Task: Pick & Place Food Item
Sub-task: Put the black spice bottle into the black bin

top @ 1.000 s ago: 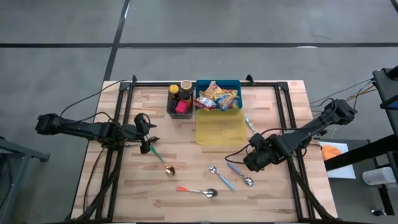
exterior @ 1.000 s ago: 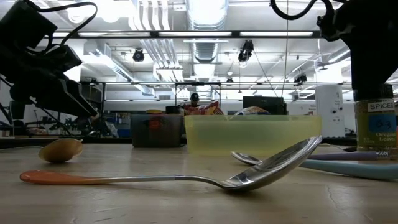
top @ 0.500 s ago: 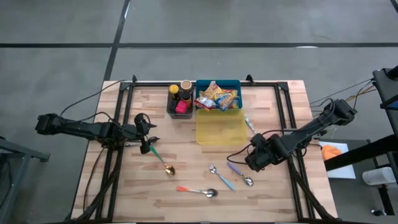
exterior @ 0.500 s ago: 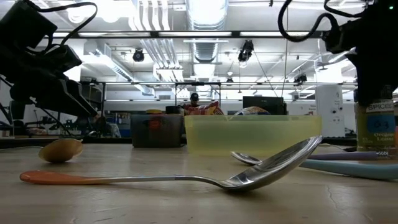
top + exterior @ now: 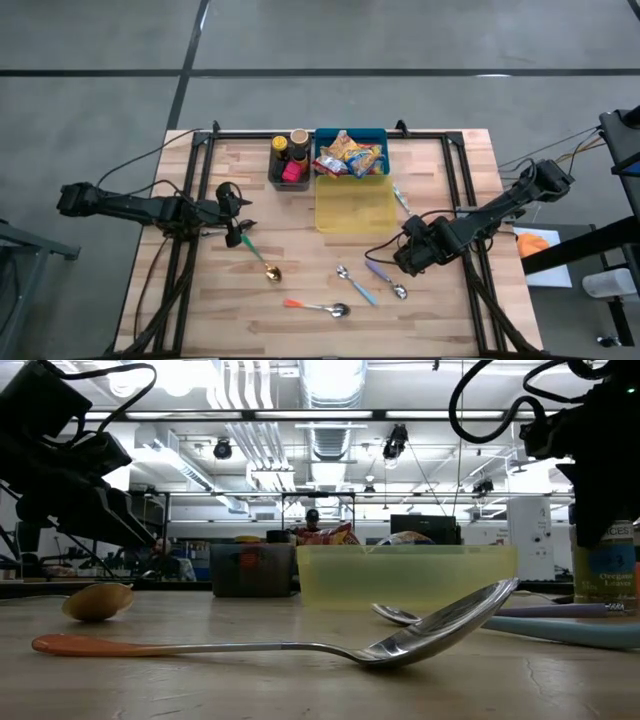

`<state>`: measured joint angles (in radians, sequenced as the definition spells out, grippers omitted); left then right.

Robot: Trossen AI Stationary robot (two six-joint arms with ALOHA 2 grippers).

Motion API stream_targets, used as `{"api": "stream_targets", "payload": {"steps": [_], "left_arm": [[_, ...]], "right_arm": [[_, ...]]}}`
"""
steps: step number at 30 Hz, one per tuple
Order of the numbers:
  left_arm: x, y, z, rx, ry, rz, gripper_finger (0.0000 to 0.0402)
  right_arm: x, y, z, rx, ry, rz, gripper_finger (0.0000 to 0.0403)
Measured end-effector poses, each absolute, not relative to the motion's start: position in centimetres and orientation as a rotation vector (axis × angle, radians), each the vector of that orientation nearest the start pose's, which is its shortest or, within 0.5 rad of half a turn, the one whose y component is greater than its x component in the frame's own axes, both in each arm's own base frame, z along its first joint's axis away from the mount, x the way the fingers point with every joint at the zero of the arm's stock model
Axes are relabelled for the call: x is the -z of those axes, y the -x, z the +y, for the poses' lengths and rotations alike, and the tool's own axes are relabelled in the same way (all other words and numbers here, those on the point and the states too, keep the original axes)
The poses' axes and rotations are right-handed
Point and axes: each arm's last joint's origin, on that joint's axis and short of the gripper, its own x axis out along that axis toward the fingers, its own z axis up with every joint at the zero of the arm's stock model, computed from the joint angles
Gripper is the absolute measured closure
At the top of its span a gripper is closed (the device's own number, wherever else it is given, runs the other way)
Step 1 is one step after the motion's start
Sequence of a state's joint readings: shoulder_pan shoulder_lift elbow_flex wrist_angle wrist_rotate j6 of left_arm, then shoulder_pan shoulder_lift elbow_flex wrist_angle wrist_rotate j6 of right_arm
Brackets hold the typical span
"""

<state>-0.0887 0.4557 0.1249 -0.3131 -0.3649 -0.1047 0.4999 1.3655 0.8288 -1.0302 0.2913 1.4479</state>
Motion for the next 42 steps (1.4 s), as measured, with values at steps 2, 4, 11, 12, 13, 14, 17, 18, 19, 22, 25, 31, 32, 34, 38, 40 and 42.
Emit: {"api": "stream_targets", "payload": {"steps": [2,4,11,12,13,14,17,18,19,22,25,31,32,34,38,40,42], "left_arm": [[-14.0,-11.0,0.1,-0.299,-0.045,0.614,0.0085],[-14.0,-11.0,0.1,-0.299,-0.045,0.614,0.0085],[-14.0,-11.0,0.1,-0.299,-0.045,0.614,0.0085],[-14.0,-11.0,0.1,-0.299,-0.044,0.614,0.0085],[-14.0,-11.0,0.1,-0.299,-0.045,0.614,0.0085],[-14.0,-11.0,0.1,-0.299,-0.045,0.614,0.0085],[-14.0,-11.0,0.1,-0.299,-0.045,0.614,0.0085],[-14.0,-11.0,0.1,-0.299,-0.045,0.614,0.0085],[-14.0,-11.0,0.1,-0.299,-0.045,0.614,0.0085],[-14.0,-11.0,0.1,-0.299,-0.045,0.614,0.0085],[-14.0,-11.0,0.1,-0.299,-0.045,0.614,0.0085],[-14.0,-11.0,0.1,-0.299,-0.045,0.614,0.0085],[-14.0,-11.0,0.1,-0.299,-0.045,0.613,0.0085],[-14.0,-11.0,0.1,-0.299,-0.045,0.614,0.0085],[-14.0,-11.0,0.1,-0.299,-0.045,0.614,0.0085],[-14.0,-11.0,0.1,-0.299,-0.045,0.614,0.0085],[-14.0,-11.0,0.1,-0.299,-0.045,0.614,0.0085]], "right_arm": [[-19.3,-18.6,9.2,0.835,-0.584,1.192,0.0090],[-19.3,-18.6,9.2,0.836,-0.584,1.192,0.0094],[-19.3,-18.7,9.2,0.834,-0.586,1.190,0.0169],[-19.3,-18.7,9.2,0.833,-0.587,1.189,0.0180],[-19.3,-18.7,9.3,0.831,-0.589,1.186,0.0190],[-19.3,-18.8,9.3,0.825,-0.592,1.183,0.0198],[-19.3,-18.8,9.3,0.817,-0.594,1.178,0.0206],[-19.3,-18.8,9.3,0.817,-0.595,1.178,0.0206],[-19.3,-18.8,9.3,0.816,-0.595,1.178,0.0205],[-19.3,-18.8,9.3,0.816,-0.595,1.179,0.0191],[-19.3,-18.8,9.3,0.816,-0.596,1.179,0.0184],[-19.3,-18.8,9.3,0.816,-0.596,1.179,0.0185],[-19.3,-18.8,9.3,0.816,-0.596,1.179,0.0185],[-19.3,-18.8,9.3,0.816,-0.596,1.179,0.0185],[-19.4,-18.8,9.3,0.814,-0.599,1.182,0.0185],[-19.8,-18.9,9.4,0.811,-0.602,1.181,0.0185],[-20.5,-19.0,9.4,0.805,-0.603,1.178,0.0185]]}}
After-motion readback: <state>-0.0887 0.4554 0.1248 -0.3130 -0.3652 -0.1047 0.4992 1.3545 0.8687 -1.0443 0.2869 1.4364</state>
